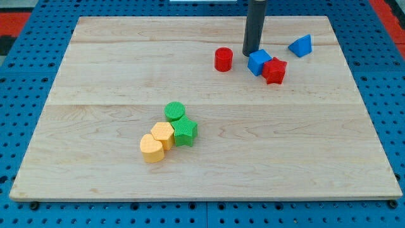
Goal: Move the blue cube along with red star to the centre right of the board
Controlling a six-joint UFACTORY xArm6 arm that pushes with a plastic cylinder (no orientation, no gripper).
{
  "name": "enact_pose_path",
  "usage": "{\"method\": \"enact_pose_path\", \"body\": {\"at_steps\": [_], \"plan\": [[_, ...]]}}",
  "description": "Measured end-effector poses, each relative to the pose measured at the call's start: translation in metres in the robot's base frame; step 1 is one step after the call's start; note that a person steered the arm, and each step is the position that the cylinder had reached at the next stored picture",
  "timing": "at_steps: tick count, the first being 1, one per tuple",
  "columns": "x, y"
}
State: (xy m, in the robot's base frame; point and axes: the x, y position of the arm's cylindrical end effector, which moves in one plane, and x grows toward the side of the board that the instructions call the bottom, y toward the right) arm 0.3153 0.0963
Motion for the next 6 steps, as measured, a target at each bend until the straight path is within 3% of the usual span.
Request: {"method": "enact_pose_path", "body": {"at_steps": [3,4,5,6], "plan": [[0.059,0.040],[0.034,0.003],[0.090,-0.070],[0.077,-0.148]]}}
